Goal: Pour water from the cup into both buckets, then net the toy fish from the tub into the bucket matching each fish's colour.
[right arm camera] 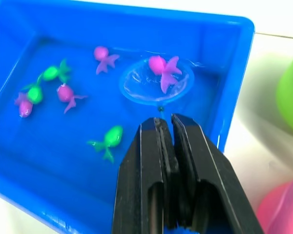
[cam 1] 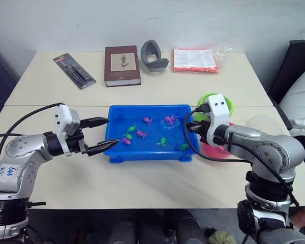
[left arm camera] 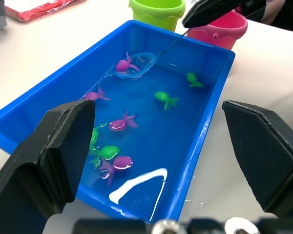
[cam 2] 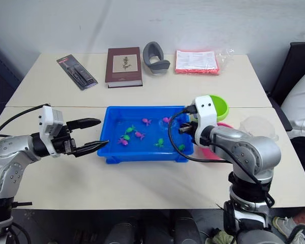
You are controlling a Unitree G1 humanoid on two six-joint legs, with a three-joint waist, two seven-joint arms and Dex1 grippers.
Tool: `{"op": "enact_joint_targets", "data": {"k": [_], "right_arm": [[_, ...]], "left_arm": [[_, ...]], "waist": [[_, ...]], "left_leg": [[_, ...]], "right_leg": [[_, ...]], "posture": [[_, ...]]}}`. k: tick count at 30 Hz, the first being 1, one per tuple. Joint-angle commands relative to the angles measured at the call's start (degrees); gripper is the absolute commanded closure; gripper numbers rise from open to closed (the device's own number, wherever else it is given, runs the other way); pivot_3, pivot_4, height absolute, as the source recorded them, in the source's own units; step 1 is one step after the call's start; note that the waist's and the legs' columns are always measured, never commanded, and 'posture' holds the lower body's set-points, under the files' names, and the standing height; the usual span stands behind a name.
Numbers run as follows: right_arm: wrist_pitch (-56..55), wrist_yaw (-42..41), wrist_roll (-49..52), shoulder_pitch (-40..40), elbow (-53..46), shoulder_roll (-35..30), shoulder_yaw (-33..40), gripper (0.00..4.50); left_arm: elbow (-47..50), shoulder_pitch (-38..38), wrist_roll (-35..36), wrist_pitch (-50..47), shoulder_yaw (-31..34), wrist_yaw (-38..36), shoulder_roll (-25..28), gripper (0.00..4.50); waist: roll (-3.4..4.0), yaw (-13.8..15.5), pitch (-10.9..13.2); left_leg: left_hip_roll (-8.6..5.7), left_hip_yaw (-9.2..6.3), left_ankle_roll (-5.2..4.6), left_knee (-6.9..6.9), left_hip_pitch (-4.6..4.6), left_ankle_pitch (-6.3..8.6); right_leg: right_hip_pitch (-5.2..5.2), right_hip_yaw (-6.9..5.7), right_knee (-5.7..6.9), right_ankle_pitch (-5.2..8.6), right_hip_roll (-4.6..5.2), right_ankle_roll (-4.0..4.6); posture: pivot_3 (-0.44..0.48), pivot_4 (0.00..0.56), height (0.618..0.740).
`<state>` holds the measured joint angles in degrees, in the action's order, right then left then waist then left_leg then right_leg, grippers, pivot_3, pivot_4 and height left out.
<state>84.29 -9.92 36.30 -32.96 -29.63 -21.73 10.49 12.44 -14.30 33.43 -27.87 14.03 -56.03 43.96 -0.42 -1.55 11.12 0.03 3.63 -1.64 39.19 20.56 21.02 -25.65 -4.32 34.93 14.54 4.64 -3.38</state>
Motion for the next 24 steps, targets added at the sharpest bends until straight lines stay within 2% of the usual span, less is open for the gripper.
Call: {"op": "enact_joint_targets", "data": {"k": [1,4,9,17,24], "right_arm": [[-5.65,-7.87,3.77,3.36,-5.17,-3.88,1.29,4.50],[-9.16,-12.45,5.25,8.21,-7.66,-7.71,2.68,4.50],[-18.59,-16.76,5.53,16.02,-10.44,-9.92,5.97,4.50],[-39.97,-21.21,1.43,28.82,-11.90,-7.95,10.32,4.50],[-63.69,-28.71,-4.26,45.82,-10.24,-4.55,18.13,4.50]], "left_arm": [[0.32,-0.71,0.82,-0.03,0.82,-0.77,1.13,0.01],[0.17,-1.04,1.42,-0.64,0.87,-1.60,1.39,0.01],[-0.09,-2.46,2.22,-1.87,0.12,-3.03,1.59,0.01],[-2.10,-5.34,1.97,-1.86,-2.86,-3.90,-0.20,0.01],[-5.46,-11.13,0.96,-1.22,-7.76,-5.34,-3.52,0.01]], "waist": [[0.00,0.02,0.00],[-0.01,0.15,0.00],[-0.01,0.25,-0.01],[-0.03,0.37,-0.01],[-0.04,1.98,-0.02]], "left_leg": [[0.00,0.00,0.00,-0.01,0.00,0.00],[0.00,-0.01,0.00,-0.03,0.00,0.00],[-0.02,0.00,-0.02,-0.02,-0.03,-0.01],[-0.02,0.07,0.07,-0.03,-0.19,-0.06],[-0.06,0.09,0.14,-0.01,-0.26,-0.12]], "right_leg": [[0.00,0.00,-0.01,0.00,0.00,0.00],[0.01,-0.02,-0.05,0.00,-0.02,-0.01],[0.05,0.00,-0.05,-0.02,-0.01,-0.04],[0.15,0.07,0.06,-0.02,-0.05,-0.05],[0.18,0.08,0.10,-0.03,-0.11,-0.05]], "posture": [[0.000,0.150,0.740],[0.000,0.150,0.740],[0.000,0.150,0.740],[0.000,0.150,0.740],[0.000,0.150,0.740]]}}
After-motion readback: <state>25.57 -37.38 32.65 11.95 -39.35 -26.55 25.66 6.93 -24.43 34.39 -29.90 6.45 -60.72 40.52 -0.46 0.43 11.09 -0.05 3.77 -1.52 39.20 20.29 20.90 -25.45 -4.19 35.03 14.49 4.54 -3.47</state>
